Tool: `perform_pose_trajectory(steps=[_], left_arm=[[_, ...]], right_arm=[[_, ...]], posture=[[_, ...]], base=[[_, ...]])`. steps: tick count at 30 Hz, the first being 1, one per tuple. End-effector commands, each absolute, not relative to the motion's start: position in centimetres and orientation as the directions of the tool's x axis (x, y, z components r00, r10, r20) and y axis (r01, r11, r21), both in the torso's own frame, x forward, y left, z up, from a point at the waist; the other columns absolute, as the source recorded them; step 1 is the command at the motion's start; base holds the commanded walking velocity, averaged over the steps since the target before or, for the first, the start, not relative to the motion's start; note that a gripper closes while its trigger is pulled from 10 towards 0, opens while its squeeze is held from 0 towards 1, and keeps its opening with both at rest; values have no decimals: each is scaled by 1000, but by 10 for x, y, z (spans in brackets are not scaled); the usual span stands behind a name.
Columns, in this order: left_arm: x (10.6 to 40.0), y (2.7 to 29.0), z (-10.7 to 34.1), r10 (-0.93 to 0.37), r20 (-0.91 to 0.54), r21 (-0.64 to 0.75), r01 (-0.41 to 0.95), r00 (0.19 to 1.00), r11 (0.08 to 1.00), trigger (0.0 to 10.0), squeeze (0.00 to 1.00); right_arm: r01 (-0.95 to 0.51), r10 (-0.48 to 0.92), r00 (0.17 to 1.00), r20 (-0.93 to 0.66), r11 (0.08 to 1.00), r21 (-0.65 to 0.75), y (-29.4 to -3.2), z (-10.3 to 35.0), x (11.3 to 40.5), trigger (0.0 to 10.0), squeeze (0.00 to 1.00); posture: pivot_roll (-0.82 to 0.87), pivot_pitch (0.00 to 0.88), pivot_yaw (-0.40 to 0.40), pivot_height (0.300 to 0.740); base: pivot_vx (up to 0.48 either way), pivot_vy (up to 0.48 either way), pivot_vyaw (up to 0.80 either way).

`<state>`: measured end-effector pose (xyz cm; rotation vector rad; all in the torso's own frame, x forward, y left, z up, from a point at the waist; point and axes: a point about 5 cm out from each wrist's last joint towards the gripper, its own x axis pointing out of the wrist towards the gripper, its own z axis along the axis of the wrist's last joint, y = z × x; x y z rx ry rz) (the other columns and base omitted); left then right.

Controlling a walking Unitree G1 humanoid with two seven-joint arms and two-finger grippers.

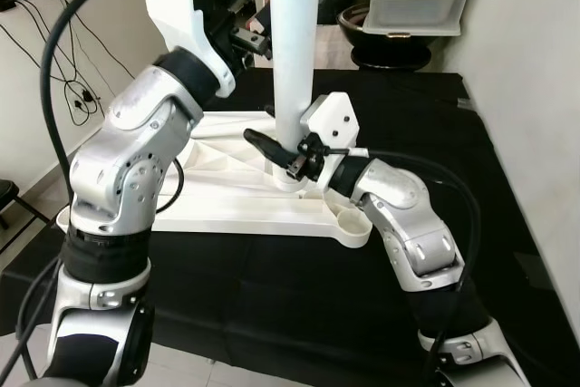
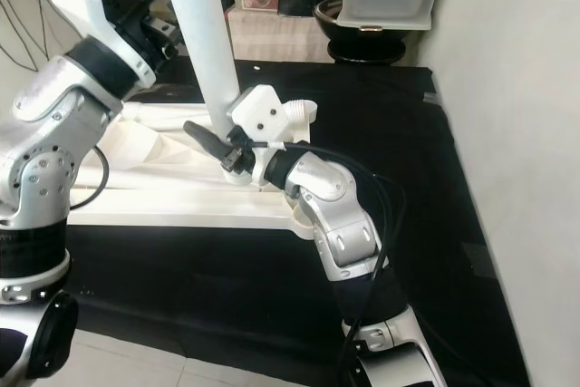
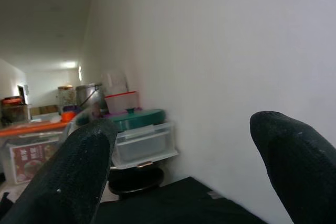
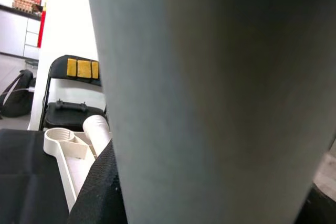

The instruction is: Building children table

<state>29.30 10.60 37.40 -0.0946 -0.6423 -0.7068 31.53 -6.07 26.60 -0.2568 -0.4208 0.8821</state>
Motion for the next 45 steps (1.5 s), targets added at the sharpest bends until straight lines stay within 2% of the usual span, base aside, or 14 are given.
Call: perform_pose_trajectory(steps=[1, 17, 24, 25, 27, 29, 30, 31, 32, 33, 35, 36, 40, 45], left_arm=[[286, 92, 368, -654, 547, 167, 698, 522, 696, 10000, 0], [295, 103, 373, -592, 571, 149, 638, 568, 756, 10000, 0], [297, 100, 372, -599, 571, 132, 657, 562, 742, 10000, 0], [295, 99, 372, -602, 575, 139, 659, 554, 739, 10000, 0], [295, 99, 372, -600, 577, 140, 657, 554, 741, 10000, 0], [294, 104, 373, -580, 590, 132, 641, 562, 756, 10000, 0], [294, 104, 373, -580, 590, 132, 641, 562, 756, 10000, 0], [291, 110, 374, -567, 604, 122, 638, 560, 760, 10000, 0], [291, 110, 374, -567, 604, 122, 638, 560, 760, 10000, 0], [286, 112, 373, -580, 611, 125, 658, 538, 742, 10000, 0], [279, 111, 372, -621, 606, 154, 693, 497, 704, 10000, 0], [279, 111, 372, -621, 606, 154, 693, 497, 704, 10000, 0], [266, 100, 368, -708, 579, 222, 758, 403, 613, 10000, 0], [265, 99, 368, -718, 570, 243, 753, 399, 612, 10000, 0]], right_arm=[[-697, 804, 546, 235, 591, -406, -53, 266, 313, 10000, 0], [-703, 827, 513, 230, 559, -440, -50, 266, 309, 10000, 0], [-705, 847, 491, 204, 524, -478, -47, 265, 307, 10000, 0], [-688, 826, 524, 207, 554, -469, -50, 264, 312, 10000, 0], [-680, 817, 538, 210, 567, -465, -51, 264, 314, 10000, 0], [-585, 693, 677, 249, 712, -390, -69, 271, 335, 10000, 0], [-585, 693, 677, 249, 712, -390, -69, 271, 335, 10000, 0], [-477, 552, 790, 267, 826, -299, -91, 277, 353, 10000, 0], [-477, 552, 790, 267, 826, -299, -91, 277, 353, 10000, 0], [-404, 462, 849, 257, 880, -250, -107, 279, 363, 10000, 0], [-373, 432, 871, 236, 891, -258, -115, 278, 367, 10000, 0], [-373, 432, 871, 236, 891, -258, -115, 278, 367, 10000, 0], [-394, 451, 871, 195, 878, -273, -111, 270, 367, 10000, 0], [-413, 462, 866, 193, 877, -247, -107, 268, 365, 10000, 0]], posture=[[10, 17, 37, 740], [15, 15, 32, 740], [6, 13, 32, 740], [8, 13, 32, 740], [8, 13, 32, 740], [14, 14, 32, 740], [14, 14, 32, 740], [14, 14, 32, 740], [14, 14, 32, 740], [16, 16, 30, 740], [16, 16, 30, 740], [16, 16, 30, 740], [19, 18, 27, 740], [19, 18, 27, 740]], base=[[0, 0, 0], [0, 0, 0], [0, 0, 0], [0, 0, 0], [0, 0, 0], [0, 0, 0], [0, 0, 0], [0, 0, 0], [0, 0, 0], [0, 0, 0], [0, 0, 0], [0, 0, 0], [0, 0, 0], [0, 0, 0]])
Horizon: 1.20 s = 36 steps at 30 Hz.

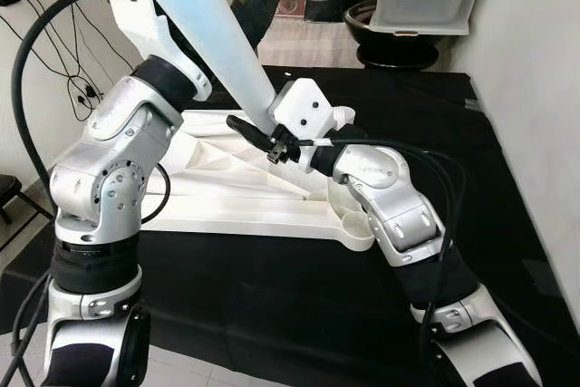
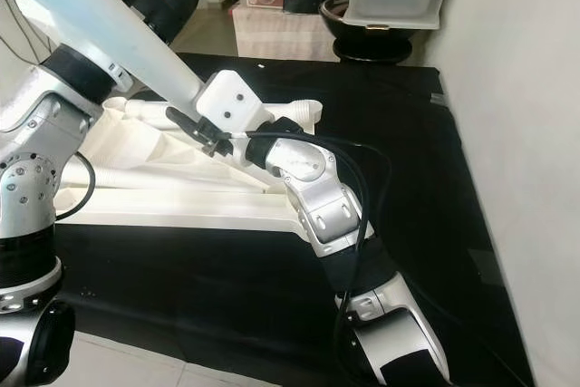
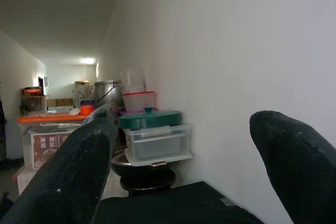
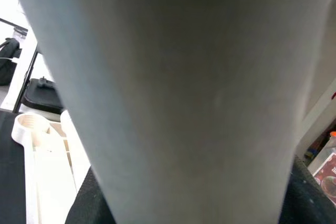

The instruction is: Building children table

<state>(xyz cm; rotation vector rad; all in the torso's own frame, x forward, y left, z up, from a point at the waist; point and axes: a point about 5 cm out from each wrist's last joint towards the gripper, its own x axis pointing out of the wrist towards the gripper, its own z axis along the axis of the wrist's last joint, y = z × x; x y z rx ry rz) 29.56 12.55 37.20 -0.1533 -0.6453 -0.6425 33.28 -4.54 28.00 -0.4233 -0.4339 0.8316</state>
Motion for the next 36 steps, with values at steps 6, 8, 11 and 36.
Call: perform_pose_trajectory(steps=[6, 8, 11, 36], left_arm=[[288, 118, 384, -567, 634, 196, 600, 526, 776, 10000, 0], [294, 134, 394, -453, 679, 130, 513, 577, 848, 10000, 0], [293, 144, 396, -380, 704, 45, 497, 600, 867, 10000, 0], [292, 104, 356, -675, 520, 160, 716, 524, 679, 10000, 0]], right_arm=[[-483, 463, 824, 326, 875, -21, -106, 281, 364, 10000, 0], [-505, 461, 812, 358, 862, 36, -108, 282, 363, 10000, 0], [-503, 463, 815, 350, 864, 28, -109, 278, 363, 10000, 0], [-585, 746, 600, 290, 656, -477, -60, 286, 329, 10000, 0]], posture=[[16, 17, 26, 740], [18, 18, 27, 740], [19, 19, 26, 740], [4, 16, 44, 740]], base=[[0, 0, 0], [0, 0, 0], [0, 0, 0], [0, 0, 0]])
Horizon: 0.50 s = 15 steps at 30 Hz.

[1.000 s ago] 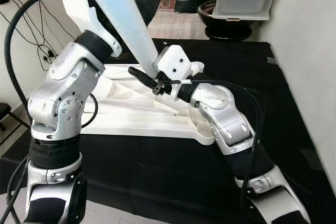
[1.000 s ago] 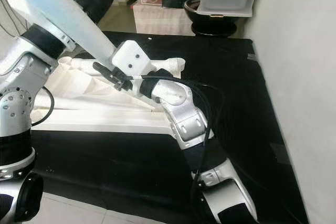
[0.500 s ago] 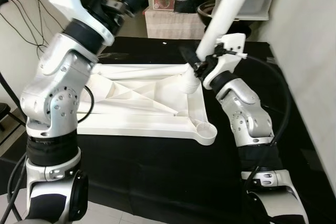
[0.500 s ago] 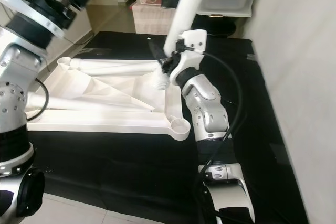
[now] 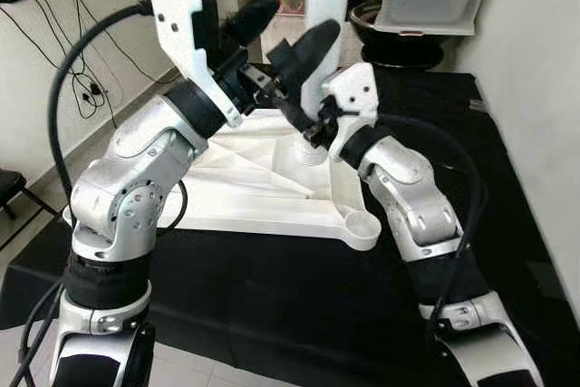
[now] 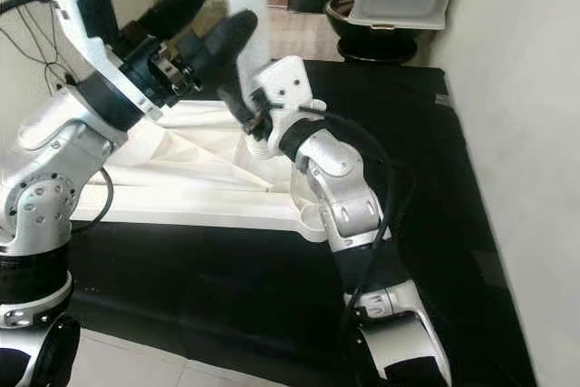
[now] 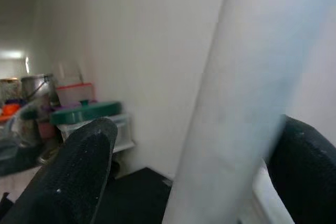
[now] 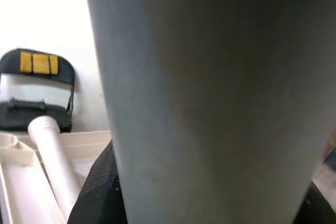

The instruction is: Building children table

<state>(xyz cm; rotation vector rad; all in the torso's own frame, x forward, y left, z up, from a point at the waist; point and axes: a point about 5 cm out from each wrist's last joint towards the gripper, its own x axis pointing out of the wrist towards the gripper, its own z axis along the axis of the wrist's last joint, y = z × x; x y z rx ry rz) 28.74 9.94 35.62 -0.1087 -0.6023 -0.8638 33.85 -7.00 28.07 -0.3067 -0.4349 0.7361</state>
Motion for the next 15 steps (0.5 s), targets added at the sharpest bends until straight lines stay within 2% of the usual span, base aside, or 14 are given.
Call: perform_pose_trajectory(steps=[1, 2, 7, 9, 10, 12, 13, 15], left_arm=[[292, 104, 356, -675, 520, 160, 716, 524, 679, 10000, 0], [295, 104, 358, -668, 518, 184, 693, 534, 697, 10000, 0], [296, 104, 363, -651, 533, 204, 665, 541, 719, 10000, 0], [297, 104, 369, -627, 536, 291, 573, 565, 766, 10000, 0], [297, 103, 370, -621, 541, 307, 555, 567, 773, 5922, 0], [297, 103, 371, -618, 545, 312, 548, 566, 776, 5922, 0], [296, 101, 373, -621, 549, 320, 546, 559, 774, 0, 0], [296, 101, 373, -618, 549, 322, 540, 563, 778, 0, 0]], right_arm=[[-585, 746, 600, 290, 656, -477, -60, 286, 329, 10000, 0], [-609, 785, 561, 264, 607, -511, -53, 282, 323, 10000, 0], [-621, 801, 546, 244, 583, -524, -50, 278, 321, 10000, 0], [-630, 808, 556, 194, 563, -535, -47, 268, 322, 10000, 0], [-629, 806, 564, 180, 561, -538, -46, 265, 322, 10000, 0], [-628, 804, 568, 173, 560, -540, -46, 263, 323, 10000, 0], [-628, 803, 572, 165, 558, -542, -46, 261, 323, 10000, 0], [-626, 802, 574, 163, 559, -544, -46, 261, 323, 10000, 0]], posture=[[4, 16, 44, 740], [3, 14, 44, 740], [3, 14, 44, 740], [7, 9, 41, 740], [8, 9, 42, 740], [8, 9, 42, 740], [10, 5, 40, 740], [10, 5, 39, 740]], base=[[0, 0, 0], [0, 0, 0], [0, 0, 0], [0, 0, 0], [0, 0, 0], [0, 0, 0], [0, 0, 0], [0, 0, 0]])
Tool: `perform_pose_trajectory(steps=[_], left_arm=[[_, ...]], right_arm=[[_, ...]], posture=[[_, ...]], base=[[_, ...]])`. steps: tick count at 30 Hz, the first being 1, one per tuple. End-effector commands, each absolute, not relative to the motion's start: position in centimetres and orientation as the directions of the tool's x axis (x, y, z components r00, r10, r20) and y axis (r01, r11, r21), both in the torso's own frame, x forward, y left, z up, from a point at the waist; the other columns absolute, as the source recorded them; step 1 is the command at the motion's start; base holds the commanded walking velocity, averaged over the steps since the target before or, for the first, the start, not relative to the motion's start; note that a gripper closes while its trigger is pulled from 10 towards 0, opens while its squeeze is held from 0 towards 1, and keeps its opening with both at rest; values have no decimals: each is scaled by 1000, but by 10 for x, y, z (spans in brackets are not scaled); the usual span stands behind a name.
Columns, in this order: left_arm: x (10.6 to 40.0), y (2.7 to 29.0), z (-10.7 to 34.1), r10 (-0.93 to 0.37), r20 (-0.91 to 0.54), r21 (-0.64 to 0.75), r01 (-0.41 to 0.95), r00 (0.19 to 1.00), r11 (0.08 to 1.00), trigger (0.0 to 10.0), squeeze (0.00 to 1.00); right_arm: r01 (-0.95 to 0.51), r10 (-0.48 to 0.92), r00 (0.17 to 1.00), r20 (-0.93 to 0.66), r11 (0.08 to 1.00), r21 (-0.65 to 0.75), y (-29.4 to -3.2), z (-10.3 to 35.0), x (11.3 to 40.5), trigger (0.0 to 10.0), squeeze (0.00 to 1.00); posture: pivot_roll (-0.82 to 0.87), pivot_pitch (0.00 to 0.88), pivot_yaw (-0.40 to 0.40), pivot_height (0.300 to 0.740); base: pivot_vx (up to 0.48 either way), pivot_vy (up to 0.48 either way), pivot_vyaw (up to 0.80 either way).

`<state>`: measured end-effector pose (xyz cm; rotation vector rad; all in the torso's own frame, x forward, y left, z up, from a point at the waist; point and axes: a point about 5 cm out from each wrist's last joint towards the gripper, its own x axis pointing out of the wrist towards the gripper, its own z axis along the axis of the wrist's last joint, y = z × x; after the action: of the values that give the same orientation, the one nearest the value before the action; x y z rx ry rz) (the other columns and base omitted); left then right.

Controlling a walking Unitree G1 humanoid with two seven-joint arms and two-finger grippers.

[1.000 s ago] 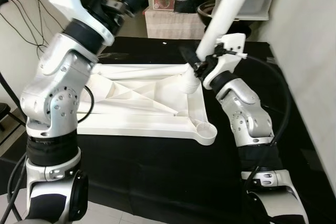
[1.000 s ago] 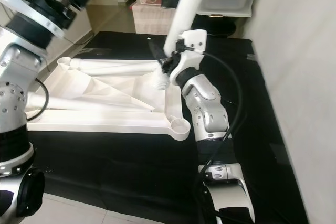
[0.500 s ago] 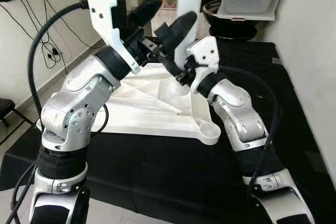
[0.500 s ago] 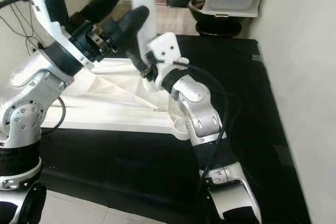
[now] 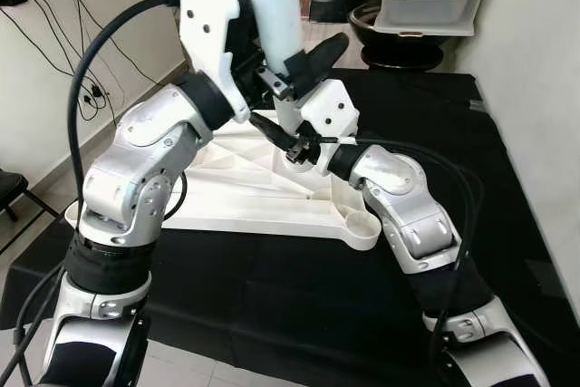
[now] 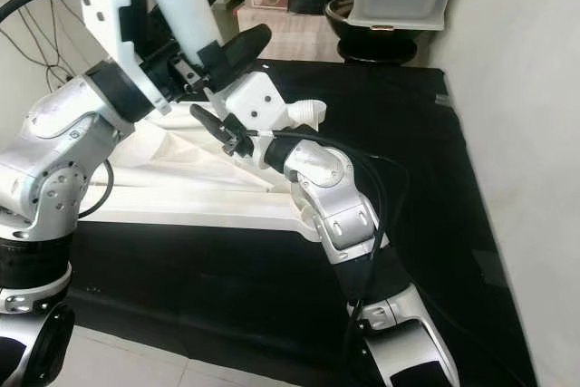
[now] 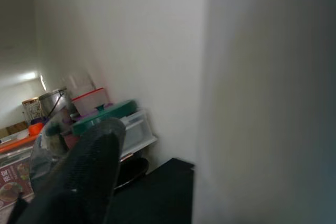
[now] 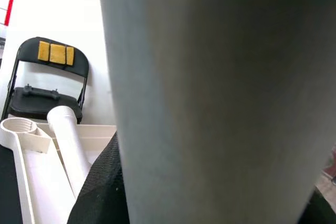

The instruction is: Building children table

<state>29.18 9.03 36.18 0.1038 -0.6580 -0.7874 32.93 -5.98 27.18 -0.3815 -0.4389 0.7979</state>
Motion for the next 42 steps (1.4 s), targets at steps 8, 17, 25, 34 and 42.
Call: perform_pose_trajectory(steps=[8, 17, 25, 34, 42], left_arm=[[298, 105, 375, -589, 560, 326, 499, 583, 803, 0, 0], [297, 106, 374, -593, 567, 344, 489, 572, 802, 0, 0], [295, 107, 369, -637, 549, 336, 555, 541, 761, 0, 0], [285, 106, 341, -809, 423, 316, 770, 408, 554, 0, 0], [285, 104, 318, -921, 265, 306, 881, 285, 360, 0, 0]], right_arm=[[-623, 802, 577, 157, 556, -550, -45, 259, 323, 10000, 0], [-622, 794, 587, 161, 569, -538, -44, 258, 324, 10000, 0], [-638, 777, 607, 165, 601, -482, -50, 257, 328, 10000, 1000], [-716, 836, 542, 89, 515, -472, -56, 253, 328, 10000, 1000], [-786, 874, 485, -43, 414, -459, -50, 233, 324, 10000, 0]], posture=[[5, 4, 35, 740], [4, 4, 35, 740], [5, 3, 34, 740], [0, 3, 35, 740], [8, 3, 33, 740]], base=[[0, 0, 0], [0, 0, 0], [0, 0, 0], [0, 0, 0], [0, 0, 0]])
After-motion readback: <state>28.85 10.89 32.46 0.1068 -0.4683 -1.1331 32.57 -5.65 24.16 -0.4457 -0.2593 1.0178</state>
